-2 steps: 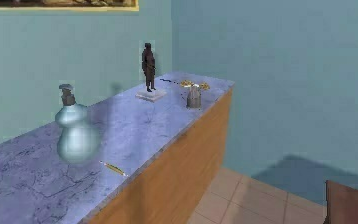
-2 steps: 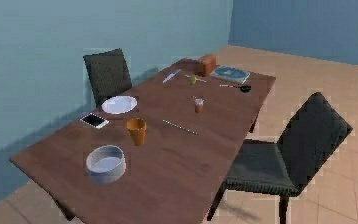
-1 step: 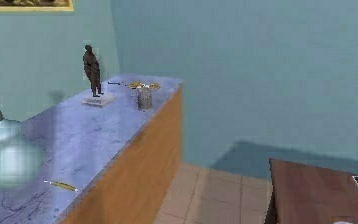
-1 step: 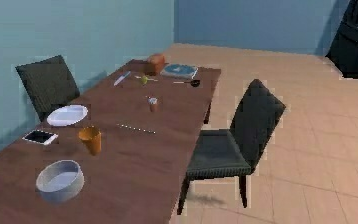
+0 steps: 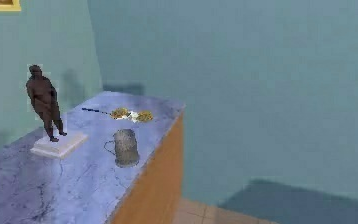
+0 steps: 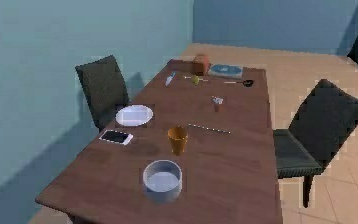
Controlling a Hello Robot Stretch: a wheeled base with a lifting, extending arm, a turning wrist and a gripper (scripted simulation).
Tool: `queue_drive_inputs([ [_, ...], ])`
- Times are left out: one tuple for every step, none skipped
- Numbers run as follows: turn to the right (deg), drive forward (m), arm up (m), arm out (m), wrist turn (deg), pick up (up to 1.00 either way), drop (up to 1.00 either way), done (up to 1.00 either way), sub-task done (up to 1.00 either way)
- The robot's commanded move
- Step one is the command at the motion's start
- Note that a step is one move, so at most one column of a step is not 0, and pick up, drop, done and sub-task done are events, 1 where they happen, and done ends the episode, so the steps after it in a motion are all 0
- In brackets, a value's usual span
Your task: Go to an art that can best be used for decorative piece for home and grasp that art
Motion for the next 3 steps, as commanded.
queue_drive_inputs([
  [-45.0, 0.00, 0.00, 0.00, 0.0, 0.00, 0.00, 0.00, 0.00],
  [-45.0, 0.00, 0.00, 0.00, 0.0, 0.00, 0.00, 0.00, 0.00],
  [-30.0, 0.00, 0.00, 0.00, 0.0, 0.00, 0.00, 0.00, 0.00],
])
